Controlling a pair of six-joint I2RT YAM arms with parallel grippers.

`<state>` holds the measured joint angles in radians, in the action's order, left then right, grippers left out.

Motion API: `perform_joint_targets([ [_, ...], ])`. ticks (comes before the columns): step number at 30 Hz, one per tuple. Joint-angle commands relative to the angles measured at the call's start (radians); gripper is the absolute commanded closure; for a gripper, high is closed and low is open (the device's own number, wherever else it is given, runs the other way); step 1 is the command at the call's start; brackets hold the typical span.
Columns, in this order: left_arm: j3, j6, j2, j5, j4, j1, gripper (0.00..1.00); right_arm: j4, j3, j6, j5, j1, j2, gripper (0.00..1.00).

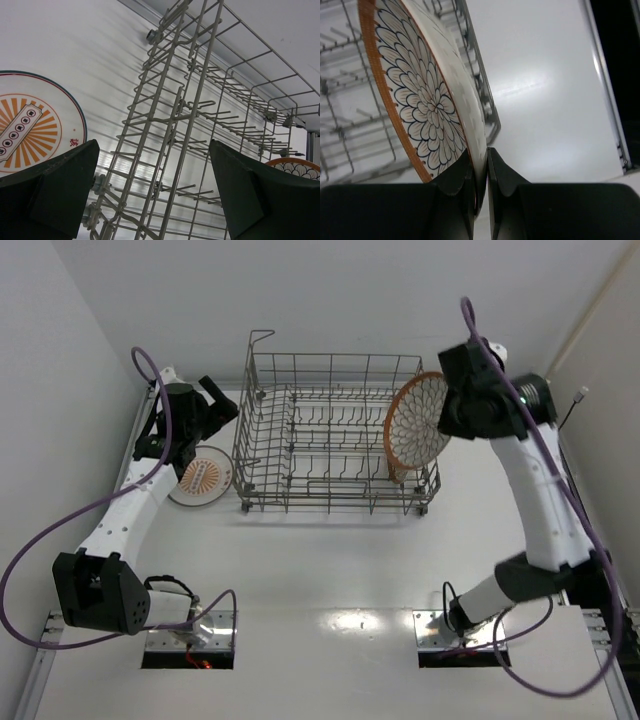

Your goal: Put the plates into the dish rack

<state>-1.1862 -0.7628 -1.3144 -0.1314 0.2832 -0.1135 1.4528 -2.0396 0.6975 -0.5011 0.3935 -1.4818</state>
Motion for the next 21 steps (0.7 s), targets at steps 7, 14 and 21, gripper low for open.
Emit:
perform_joint_targets([
  [7,0.003,-0.018,0.010,0.048,-0.050,0.000,0.10,-0.143,-0.295,-0.121,-0.255,0.019,-0.337,1.00],
  [14,0.003,-0.018,0.010,0.049,-0.050,0.000,0.10,-0.207,-0.295,-0.154,-0.395,0.039,-0.428,1.00],
  [21,0.013,-0.029,0.010,0.058,-0.061,0.000,0.10,-0.259,-0.257,-0.220,-0.499,0.111,-0.532,1.00],
])
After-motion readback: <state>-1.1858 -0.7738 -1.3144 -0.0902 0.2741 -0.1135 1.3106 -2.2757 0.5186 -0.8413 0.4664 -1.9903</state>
